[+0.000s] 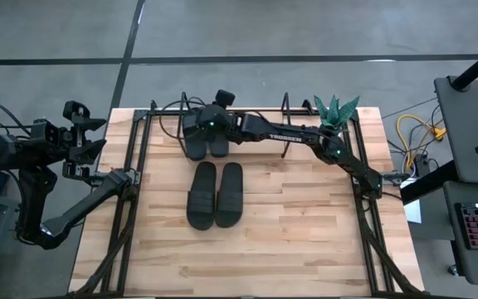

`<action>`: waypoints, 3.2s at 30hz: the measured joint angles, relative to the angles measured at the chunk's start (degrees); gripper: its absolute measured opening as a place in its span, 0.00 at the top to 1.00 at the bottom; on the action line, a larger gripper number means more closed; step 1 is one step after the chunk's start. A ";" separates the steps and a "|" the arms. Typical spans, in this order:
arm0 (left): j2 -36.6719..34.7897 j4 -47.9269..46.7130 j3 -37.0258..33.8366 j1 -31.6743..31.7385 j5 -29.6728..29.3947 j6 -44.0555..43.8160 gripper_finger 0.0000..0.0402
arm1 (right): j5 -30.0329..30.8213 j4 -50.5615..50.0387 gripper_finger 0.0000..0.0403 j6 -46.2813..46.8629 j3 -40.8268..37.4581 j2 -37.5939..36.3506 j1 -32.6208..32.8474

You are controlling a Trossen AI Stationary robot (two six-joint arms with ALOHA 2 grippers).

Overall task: Pick and place slides into the shelf
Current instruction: Put the right black slide on the shelf

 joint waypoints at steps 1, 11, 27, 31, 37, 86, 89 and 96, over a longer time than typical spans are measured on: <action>0.00 0.00 0.00 0.01 0.00 0.00 0.46 | -0.01 -1.31 0.69 1.01 0.70 -0.01 0.00; 0.00 -0.32 -0.03 0.02 0.02 0.01 0.46 | -18.06 -18.53 0.69 18.17 3.13 -8.45 1.32; 0.07 -0.32 -1.28 0.00 0.02 -0.09 0.46 | -61.73 -39.49 0.73 32.77 -0.68 -11.91 1.60; 0.07 -0.31 -1.29 0.02 0.00 -0.15 0.46 | -64.03 -36.65 0.69 36.06 -4.07 -11.91 2.19; 0.09 -0.31 -1.91 0.00 -0.89 -0.11 0.46 | -65.74 -33.65 0.53 35.70 -11.55 -11.91 2.85; 0.11 -0.28 -5.50 0.01 -8.00 -1.53 0.46 | -71.41 -6.91 0.60 29.72 -39.25 -11.89 6.76; 0.11 -0.26 -5.50 0.00 -8.00 -1.53 0.46 | -70.42 -6.73 0.67 29.19 -39.27 -11.89 6.92; 0.11 -0.27 -5.50 0.02 -8.00 -1.55 0.46 | -70.76 -6.56 0.89 26.20 -39.27 -11.91 7.21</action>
